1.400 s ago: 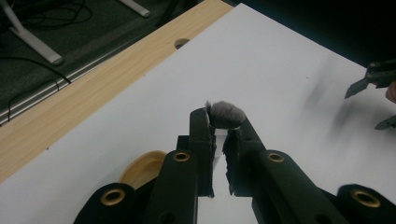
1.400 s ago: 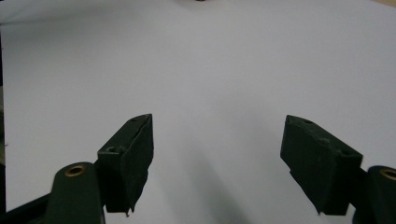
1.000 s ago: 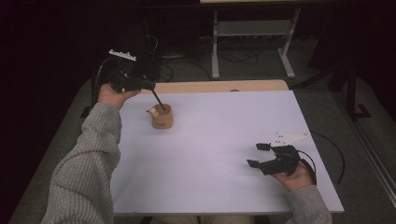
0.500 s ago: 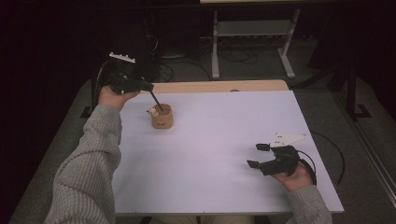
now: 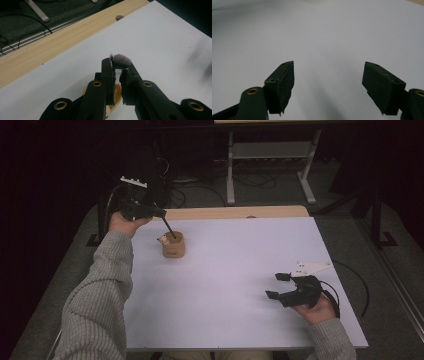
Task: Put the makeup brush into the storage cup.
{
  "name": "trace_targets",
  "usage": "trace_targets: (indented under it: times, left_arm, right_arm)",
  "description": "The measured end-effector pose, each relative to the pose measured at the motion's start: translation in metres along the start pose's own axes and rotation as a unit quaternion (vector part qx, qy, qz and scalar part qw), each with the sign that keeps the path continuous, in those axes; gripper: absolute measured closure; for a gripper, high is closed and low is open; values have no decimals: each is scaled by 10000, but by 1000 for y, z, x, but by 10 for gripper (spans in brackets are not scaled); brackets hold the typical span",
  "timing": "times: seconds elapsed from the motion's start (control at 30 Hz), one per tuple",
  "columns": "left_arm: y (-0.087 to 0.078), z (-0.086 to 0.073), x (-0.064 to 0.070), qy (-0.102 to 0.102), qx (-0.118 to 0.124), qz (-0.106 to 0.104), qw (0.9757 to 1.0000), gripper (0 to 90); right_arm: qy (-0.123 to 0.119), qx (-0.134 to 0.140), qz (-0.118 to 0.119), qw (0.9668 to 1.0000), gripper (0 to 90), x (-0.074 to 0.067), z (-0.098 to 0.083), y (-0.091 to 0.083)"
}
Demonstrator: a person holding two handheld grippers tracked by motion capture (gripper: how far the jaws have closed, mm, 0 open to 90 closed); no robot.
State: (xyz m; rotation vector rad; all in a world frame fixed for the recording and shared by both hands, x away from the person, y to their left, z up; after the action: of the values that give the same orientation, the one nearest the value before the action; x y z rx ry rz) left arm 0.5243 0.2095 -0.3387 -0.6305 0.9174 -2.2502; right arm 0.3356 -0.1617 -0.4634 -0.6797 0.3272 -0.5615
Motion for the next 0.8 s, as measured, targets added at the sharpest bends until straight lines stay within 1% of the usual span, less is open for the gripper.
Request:
trace_targets:
  times: [0.07, 0.27, 0.47, 0.53, 0.57, 0.8]
  left_arm:
    - [1, 0, -1, 28, -25, 11, 10000, 821]
    - [5, -1, -4, -41, -73, 22, 10000, 821]
    - [8, -1, -5, -67, -67, 17, 10000, 821]
    - [9, -1, -6, -36, -76, 22, 10000, 821]
    - [10, -1, -6, -84, -73, 6, 9999, 821]
    - [16, -2, -7, -95, -105, -11, 9999, 821]
  right_arm:
    - [-5, -2, 4, 10000, 247, 0, 0, 0]
    - [15, -28, 6, 10000, 247, 2, -2, 0]
    - [31, -11, 16, 10000, 247, 2, -2, 0]
    - [9, -22, 17, 10000, 247, 2, -3, 0]
    - [20, -18, 23, 10000, 247, 2, -3, 0]
    - [38, -48, 30, 10000, 247, 2, -3, 0]
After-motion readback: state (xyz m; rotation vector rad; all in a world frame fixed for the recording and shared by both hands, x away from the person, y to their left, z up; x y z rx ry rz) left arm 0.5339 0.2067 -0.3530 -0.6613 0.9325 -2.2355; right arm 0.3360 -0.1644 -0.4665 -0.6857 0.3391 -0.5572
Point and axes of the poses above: each handheld gripper's, and its own axes: y roughly forward along the jaws, z roughly out of its top, x roughly to its right, the point moved 9 cm from there along y, roughly forward along the jaws, and after that the axes turned 7 degrees about -x, right-handed, at the moved point
